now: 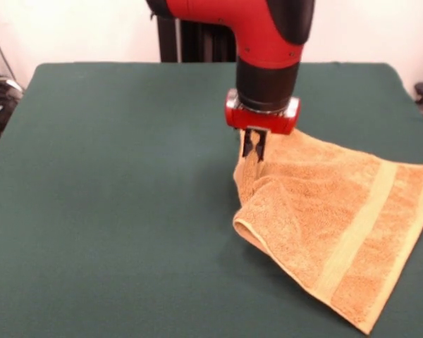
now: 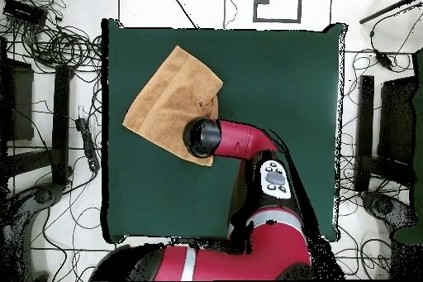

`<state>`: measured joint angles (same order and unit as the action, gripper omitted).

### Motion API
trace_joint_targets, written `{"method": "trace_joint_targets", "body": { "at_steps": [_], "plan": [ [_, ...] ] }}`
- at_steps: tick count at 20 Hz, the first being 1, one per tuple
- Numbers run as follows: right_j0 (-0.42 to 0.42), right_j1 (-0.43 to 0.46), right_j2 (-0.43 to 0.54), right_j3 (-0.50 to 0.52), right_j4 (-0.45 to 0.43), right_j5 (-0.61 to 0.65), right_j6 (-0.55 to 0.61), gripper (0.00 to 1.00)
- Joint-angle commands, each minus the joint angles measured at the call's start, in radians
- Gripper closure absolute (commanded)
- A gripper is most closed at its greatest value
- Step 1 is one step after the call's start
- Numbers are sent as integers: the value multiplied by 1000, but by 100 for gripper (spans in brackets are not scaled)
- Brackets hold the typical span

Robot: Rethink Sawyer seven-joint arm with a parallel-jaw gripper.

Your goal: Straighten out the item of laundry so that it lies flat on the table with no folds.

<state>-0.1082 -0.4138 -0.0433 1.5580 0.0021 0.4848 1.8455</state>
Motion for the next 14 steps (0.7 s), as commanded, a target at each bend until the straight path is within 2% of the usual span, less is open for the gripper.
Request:
{"method": "trace_joint_targets", "body": {
  "at_steps": [1, 8, 14],
  "plan": [
    [83, -54, 12, 76, 29, 200, 171, 100],
    [103, -33, 18, 59, 50, 181, 199, 100],
    [77, 59, 33, 19, 20, 28, 167, 100]
  ]
}}
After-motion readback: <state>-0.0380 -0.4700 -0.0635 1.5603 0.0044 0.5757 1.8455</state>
